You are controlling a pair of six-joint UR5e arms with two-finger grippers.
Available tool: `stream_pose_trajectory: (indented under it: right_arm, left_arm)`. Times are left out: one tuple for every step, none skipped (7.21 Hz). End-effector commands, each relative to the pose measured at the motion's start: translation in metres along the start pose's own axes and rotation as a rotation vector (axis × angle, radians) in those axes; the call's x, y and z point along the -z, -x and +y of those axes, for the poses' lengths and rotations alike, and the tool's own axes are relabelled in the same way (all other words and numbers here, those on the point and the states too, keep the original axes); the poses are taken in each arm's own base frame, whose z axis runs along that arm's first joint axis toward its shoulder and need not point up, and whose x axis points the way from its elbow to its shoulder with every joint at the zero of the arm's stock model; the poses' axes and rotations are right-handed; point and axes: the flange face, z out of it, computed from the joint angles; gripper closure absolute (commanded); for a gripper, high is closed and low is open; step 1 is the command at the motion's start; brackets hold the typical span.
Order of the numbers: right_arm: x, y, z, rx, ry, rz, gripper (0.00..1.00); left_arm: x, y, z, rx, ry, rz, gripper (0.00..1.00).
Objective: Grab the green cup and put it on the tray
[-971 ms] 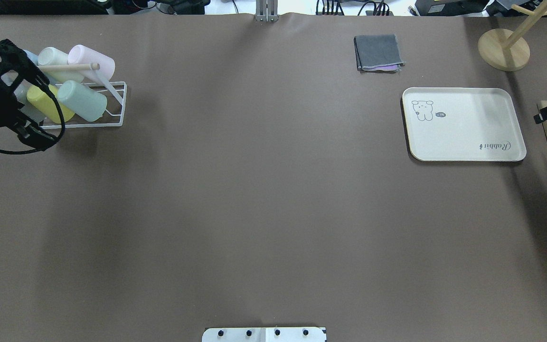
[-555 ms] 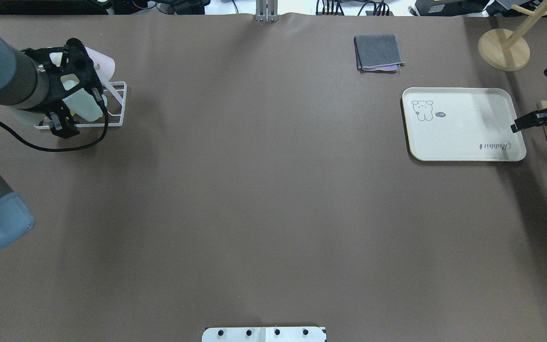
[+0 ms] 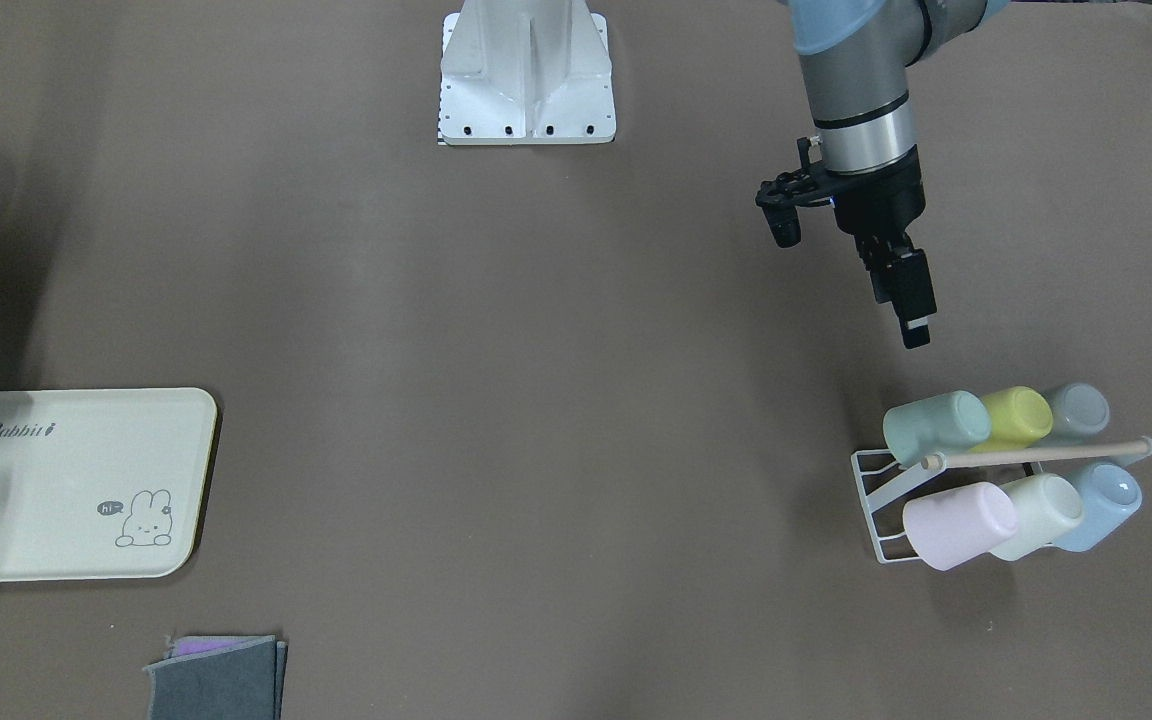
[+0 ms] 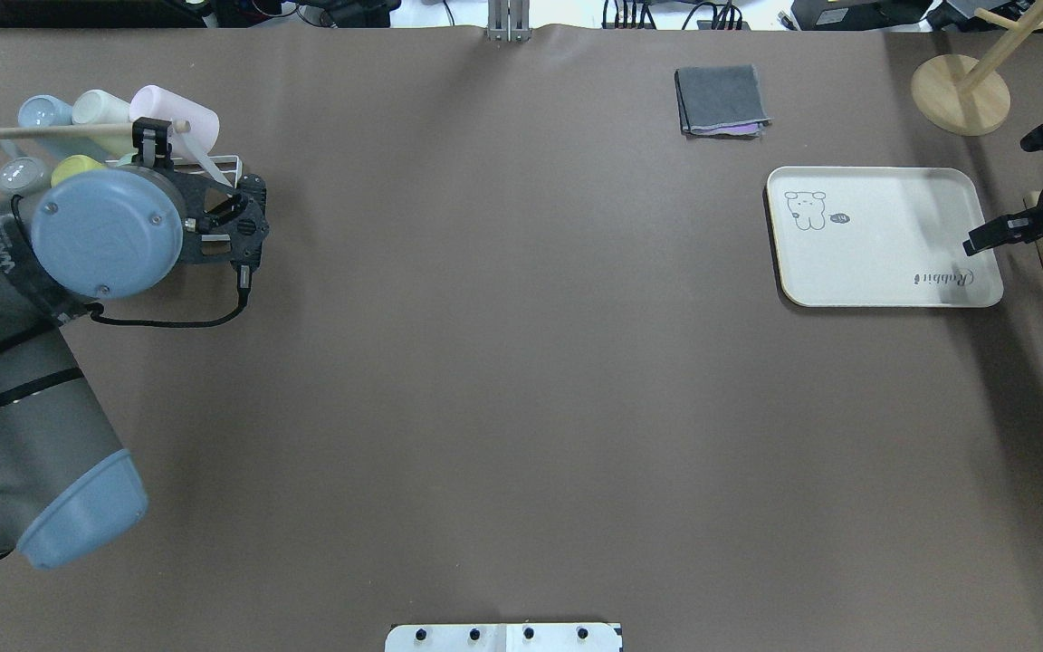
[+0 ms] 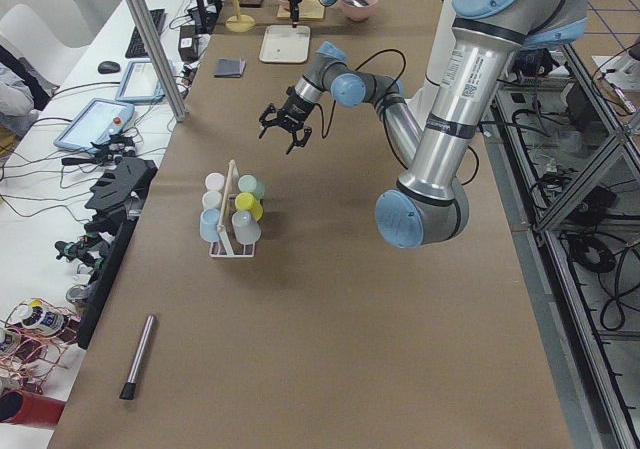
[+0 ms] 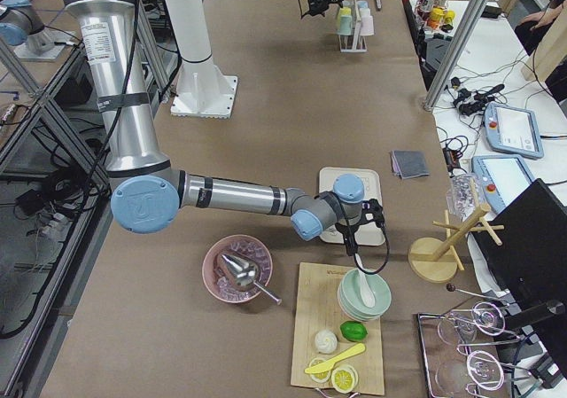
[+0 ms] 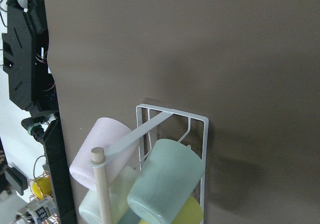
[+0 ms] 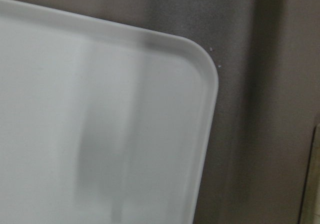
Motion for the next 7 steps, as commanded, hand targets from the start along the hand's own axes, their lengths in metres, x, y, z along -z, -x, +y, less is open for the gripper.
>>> stream_pose_trajectory:
  right_arm:
    - [-0.011,0.004,-0.004,0.004,0.016,0.001,0.06]
    - [-0.013,0.003,-0.003,0.003,0.021,0.001,0.08]
    - [-0.013,0.002,-0.002,0.002,0.023,0.0,0.12]
    - [-0.013,0.002,-0.002,0.002,0.023,-0.002,0.21]
    - [-0.014,0.0,0.001,-0.001,0.027,-0.002,0.25]
    - [-0.015,-0.002,0.005,-0.005,0.032,0.0,0.25]
    - [-0.016,-0.004,0.008,-0.007,0.036,0.0,0.27]
  left_arm:
    - [-0.003,-0.021,-0.029,-0.246,0.088,-0.114,0.01]
    - [0.003,-0.044,-0.051,-0.313,0.136,-0.202,0.01]
    - [0.002,-0.078,-0.076,-0.426,0.216,-0.264,0.01]
    - [-0.006,-0.099,-0.087,-0.499,0.262,-0.248,0.01]
    - [-0.021,-0.108,-0.088,-0.525,0.289,-0.231,0.01]
    - [-0.038,-0.121,-0.076,-0.558,0.326,-0.21,0.01]
    - [-0.056,-0.136,-0.058,-0.601,0.37,-0.199,0.02]
